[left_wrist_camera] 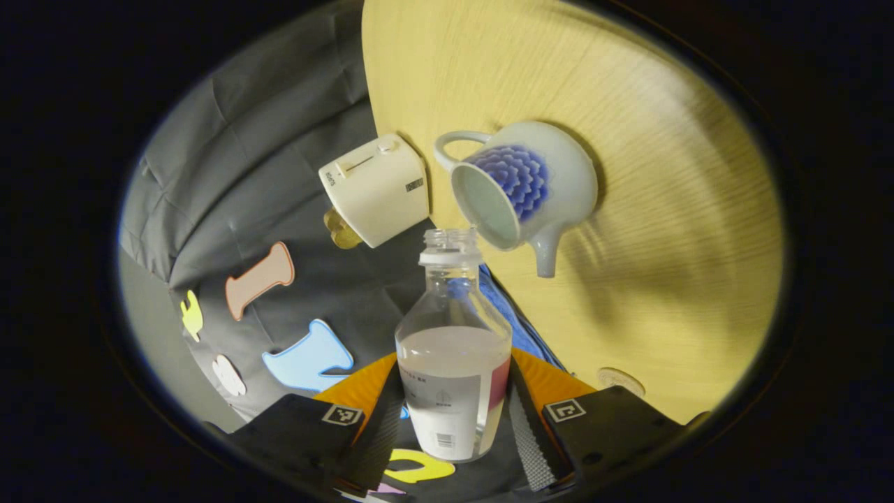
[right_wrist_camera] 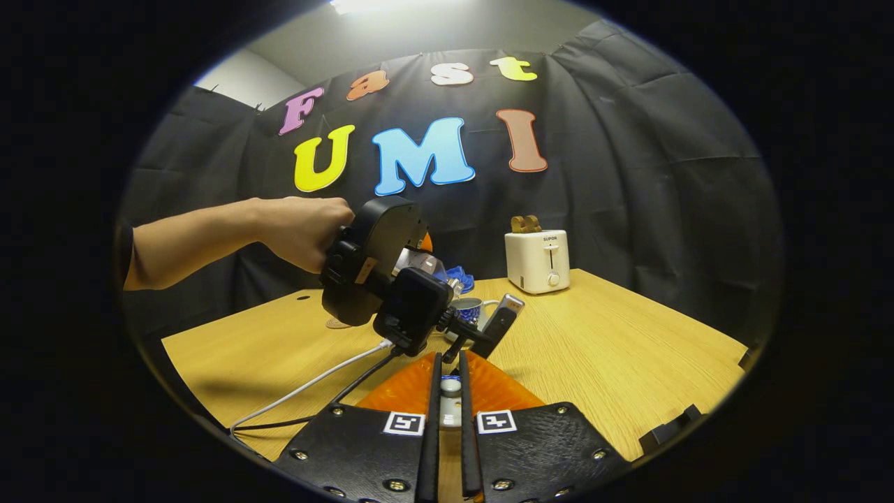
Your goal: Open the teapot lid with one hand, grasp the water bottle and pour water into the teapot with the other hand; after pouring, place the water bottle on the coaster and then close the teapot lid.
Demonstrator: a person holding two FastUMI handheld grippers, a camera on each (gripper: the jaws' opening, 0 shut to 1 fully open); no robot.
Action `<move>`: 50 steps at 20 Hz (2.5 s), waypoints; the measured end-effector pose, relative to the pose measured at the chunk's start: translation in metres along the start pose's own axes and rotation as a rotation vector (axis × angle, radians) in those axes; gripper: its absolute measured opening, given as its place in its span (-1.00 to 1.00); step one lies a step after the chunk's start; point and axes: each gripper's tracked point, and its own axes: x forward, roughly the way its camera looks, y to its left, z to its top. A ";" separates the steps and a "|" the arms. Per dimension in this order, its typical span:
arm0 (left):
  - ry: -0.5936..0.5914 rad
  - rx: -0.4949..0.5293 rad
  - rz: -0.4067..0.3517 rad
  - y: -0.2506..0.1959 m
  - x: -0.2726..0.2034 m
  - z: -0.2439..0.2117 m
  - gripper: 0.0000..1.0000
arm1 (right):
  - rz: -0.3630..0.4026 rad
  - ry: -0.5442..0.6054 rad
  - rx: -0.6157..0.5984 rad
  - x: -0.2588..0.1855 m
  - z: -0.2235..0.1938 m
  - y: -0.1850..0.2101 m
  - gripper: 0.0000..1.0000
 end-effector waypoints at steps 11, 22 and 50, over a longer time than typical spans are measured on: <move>-0.142 -0.587 -0.032 -0.041 -0.003 0.000 0.74 | -0.009 -0.067 -0.028 -0.004 0.025 0.003 -0.74; -0.176 -1.428 0.080 -0.073 -0.061 -0.093 0.73 | 0.027 -0.094 -0.071 0.037 0.044 0.021 -0.74; -0.091 -2.109 0.198 -0.128 0.047 -0.209 0.71 | 0.016 -0.007 -0.013 0.073 0.020 0.008 -0.74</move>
